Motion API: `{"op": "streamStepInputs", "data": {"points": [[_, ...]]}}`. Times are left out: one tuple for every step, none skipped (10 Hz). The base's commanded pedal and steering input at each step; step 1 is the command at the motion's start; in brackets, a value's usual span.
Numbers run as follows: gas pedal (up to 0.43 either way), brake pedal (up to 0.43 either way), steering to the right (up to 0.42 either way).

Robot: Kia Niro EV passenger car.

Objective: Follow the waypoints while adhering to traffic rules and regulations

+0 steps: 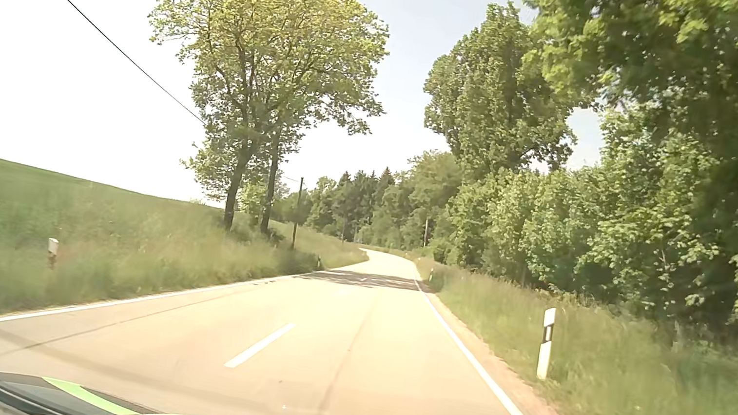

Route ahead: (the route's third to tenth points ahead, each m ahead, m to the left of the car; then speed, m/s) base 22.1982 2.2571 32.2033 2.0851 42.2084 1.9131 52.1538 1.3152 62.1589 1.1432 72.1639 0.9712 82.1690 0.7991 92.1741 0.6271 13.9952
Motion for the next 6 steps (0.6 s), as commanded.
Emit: {"op": "streamStepInputs", "data": {"points": [[0.378, 0.000, 0.019], [0.378, 0.000, 0.014], [0.378, 0.000, 0.009], [0.378, 0.000, 0.006], [0.378, 0.000, 0.006], [0.378, 0.000, 0.004]]}}
